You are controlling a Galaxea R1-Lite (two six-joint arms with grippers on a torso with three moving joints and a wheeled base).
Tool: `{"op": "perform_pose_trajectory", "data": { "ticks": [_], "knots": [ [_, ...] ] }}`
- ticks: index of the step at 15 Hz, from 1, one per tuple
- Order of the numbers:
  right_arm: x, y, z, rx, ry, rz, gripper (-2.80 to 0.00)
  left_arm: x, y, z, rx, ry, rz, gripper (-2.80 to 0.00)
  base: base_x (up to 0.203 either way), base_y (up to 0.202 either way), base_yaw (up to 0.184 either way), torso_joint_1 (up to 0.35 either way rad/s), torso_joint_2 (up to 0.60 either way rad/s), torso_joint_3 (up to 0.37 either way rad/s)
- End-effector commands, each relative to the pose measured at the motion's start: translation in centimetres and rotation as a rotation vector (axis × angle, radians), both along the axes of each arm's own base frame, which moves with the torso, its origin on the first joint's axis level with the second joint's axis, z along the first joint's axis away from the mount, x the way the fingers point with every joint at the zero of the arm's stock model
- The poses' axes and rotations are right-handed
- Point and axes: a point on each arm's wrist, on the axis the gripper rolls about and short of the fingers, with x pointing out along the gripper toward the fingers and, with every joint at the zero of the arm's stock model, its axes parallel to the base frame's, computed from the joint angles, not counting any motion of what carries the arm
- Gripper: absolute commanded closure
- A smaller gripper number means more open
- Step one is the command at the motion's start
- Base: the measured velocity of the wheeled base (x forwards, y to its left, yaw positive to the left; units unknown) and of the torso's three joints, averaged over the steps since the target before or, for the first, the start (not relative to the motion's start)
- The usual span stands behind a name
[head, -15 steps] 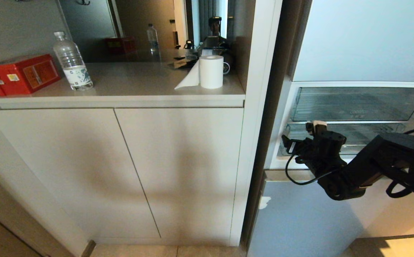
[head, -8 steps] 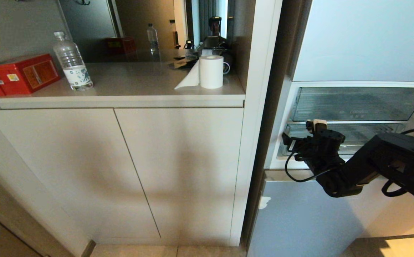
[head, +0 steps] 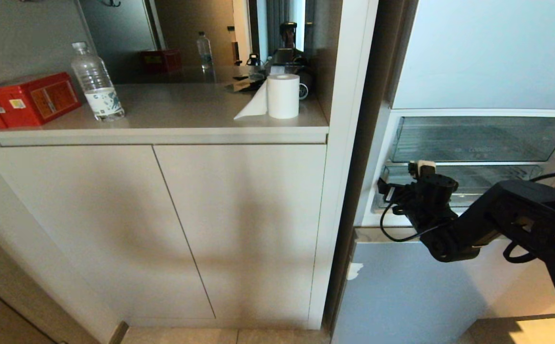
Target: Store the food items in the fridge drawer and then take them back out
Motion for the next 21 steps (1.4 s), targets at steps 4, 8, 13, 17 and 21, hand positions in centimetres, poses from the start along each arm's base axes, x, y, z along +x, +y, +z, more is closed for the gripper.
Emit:
{"op": "perform_pose_trajectory", "data": {
  "ticks": [4,8,13,17,21],
  "knots": [
    [0.7,0.1,0.3,0.004,-0.024,-0.025,0.0,0.0,0.0,0.0,0.0,0.001,0.0,0.0,0.0,0.0,0.0,0.0,0.0,0.0],
    [0.7,0.3,-0.2,0.003,-0.009,-0.019,0.0,0.0,0.0,0.0,0.0,0.0,0.0,0.0,0.0,0.0,0.0,0.0,0.0,0.0],
    [0.5,1.2,-0.2,0.006,-0.006,0.001,0.0,0.0,0.0,0.0,0.0,0.002,0.0,0.0,0.0,0.0,0.0,0.0,0.0,0.0],
    [0.3,1.4,-0.2,0.006,-0.003,0.006,0.0,0.0,0.0,0.0,0.0,0.0,0.0,0.0,0.0,0.0,0.0,0.0,0.0,0.0],
    [-0.5,1.2,0.1,0.01,0.015,0.006,0.0,0.0,0.0,0.0,0.0,0.0,0.0,0.0,0.0,0.0,0.0,0.0,0.0,0.0]
  ]
}}
